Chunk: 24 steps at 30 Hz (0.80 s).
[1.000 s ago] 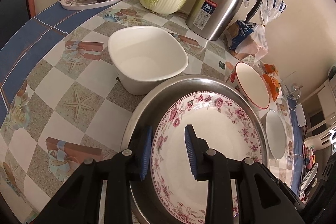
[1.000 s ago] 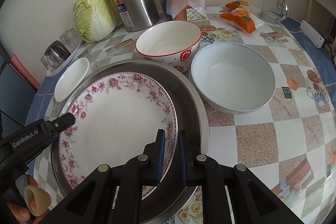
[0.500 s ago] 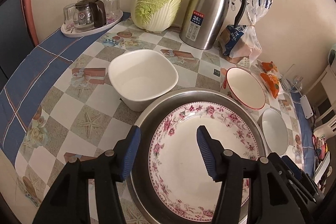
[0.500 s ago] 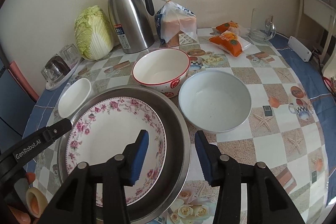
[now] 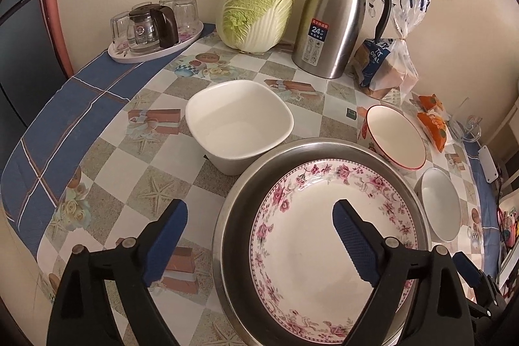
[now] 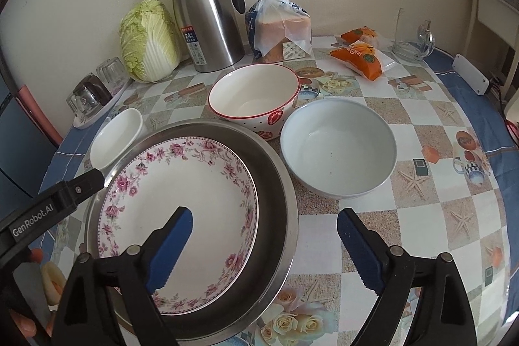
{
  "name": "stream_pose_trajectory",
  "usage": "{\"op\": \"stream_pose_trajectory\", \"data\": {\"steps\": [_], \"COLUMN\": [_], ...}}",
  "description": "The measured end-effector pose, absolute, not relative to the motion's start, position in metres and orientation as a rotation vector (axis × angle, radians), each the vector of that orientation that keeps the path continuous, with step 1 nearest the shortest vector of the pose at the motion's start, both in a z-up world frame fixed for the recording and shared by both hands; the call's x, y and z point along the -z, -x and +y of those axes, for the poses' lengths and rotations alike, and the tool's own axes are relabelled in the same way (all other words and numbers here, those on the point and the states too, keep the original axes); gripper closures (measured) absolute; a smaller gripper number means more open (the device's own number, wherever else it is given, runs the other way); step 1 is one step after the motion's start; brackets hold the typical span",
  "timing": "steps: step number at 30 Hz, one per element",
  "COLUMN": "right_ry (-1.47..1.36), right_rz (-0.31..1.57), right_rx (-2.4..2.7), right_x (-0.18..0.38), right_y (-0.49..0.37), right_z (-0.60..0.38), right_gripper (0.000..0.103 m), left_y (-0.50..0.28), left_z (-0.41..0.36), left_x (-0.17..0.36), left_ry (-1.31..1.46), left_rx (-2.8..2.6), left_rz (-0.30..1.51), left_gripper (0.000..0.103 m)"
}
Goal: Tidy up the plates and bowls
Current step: 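Move both grippers toward the rim of the red-rimmed white bowl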
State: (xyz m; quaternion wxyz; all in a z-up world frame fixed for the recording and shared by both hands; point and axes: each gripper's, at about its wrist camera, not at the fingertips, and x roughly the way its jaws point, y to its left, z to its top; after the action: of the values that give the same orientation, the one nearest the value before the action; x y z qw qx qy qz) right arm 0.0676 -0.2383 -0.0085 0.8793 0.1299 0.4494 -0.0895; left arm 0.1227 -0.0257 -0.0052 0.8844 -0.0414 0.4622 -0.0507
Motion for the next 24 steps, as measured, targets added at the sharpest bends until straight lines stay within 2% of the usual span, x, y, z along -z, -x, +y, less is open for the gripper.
{"op": "stream_pose_trajectory", "data": {"steps": [2,7,20,24], "right_ry": [-0.264,-0.245,-0.298,-0.325], "right_rz": [0.941,0.951,0.863,0.878], "right_rx": [0.188,0.184,0.202,0.203], "right_x": [0.01,0.013,0.007,0.008], "right_y": [-0.068,-0.067,-0.053,-0.052], "right_z": [-0.238,-0.237,-0.252,-0.259], "right_gripper": [0.0,0.0,0.0,0.0], "left_y": [-0.122,-0.122,-0.117,-0.119], "left_z": [-0.025,-0.025,-0.024,-0.022], "left_x": [0.005,0.006,0.001,0.003], "left_ry": [0.096,0.097,0.057,0.09], "left_rx": [0.103,0.097,0.071,0.086], "left_rz": [0.954,0.95,0.848,0.865], "left_gripper": [0.011,0.004,0.003,0.003]}}
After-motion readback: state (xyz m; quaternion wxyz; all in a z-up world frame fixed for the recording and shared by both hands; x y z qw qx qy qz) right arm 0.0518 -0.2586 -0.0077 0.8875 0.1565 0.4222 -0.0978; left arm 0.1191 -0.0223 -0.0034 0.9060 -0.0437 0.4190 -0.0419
